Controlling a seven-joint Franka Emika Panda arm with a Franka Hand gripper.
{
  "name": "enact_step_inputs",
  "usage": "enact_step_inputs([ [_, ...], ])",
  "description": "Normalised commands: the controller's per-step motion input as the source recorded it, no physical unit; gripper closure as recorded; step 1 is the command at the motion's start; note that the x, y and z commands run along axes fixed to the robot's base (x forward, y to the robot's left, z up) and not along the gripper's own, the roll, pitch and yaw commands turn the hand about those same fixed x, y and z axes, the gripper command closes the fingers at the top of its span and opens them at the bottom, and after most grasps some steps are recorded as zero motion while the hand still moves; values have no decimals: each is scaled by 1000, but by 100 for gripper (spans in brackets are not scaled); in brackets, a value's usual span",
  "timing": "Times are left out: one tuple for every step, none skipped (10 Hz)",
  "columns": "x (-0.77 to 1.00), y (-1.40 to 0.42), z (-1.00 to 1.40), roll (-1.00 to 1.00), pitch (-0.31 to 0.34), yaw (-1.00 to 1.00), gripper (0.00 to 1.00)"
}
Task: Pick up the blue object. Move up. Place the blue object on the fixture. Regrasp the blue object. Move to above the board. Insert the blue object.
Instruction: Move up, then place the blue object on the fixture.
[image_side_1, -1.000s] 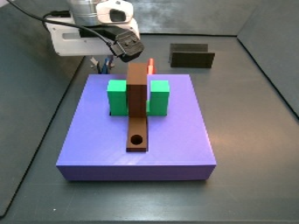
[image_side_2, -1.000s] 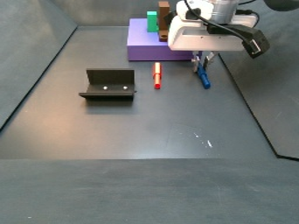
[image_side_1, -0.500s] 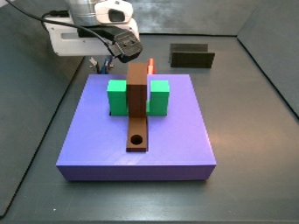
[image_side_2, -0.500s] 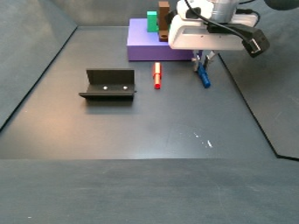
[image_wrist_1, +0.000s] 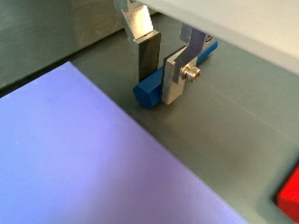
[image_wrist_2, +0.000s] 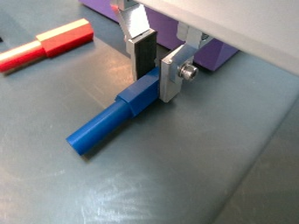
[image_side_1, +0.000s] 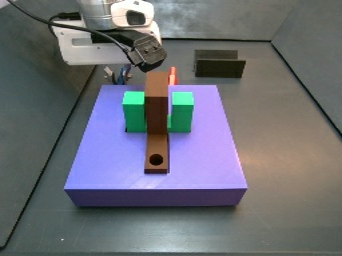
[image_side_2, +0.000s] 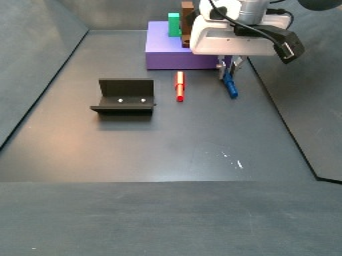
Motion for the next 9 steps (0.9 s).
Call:
enact_step_inputs([
  [0,0,833,0,0,0,100],
  [-46,-66,761,-8,41,48,100],
  [-58,-63,640,-10,64,52,100],
  [-13,-32,281,-26,42,33,100],
  [11,51,0,-66,0,-9,100],
  [423,271,120,-451,234,-220,100],
  [640,177,506,-883,254,-103,100],
  [797,0,514,-934,120,-291,100],
  [851,34,291,-903,0,-283,100],
])
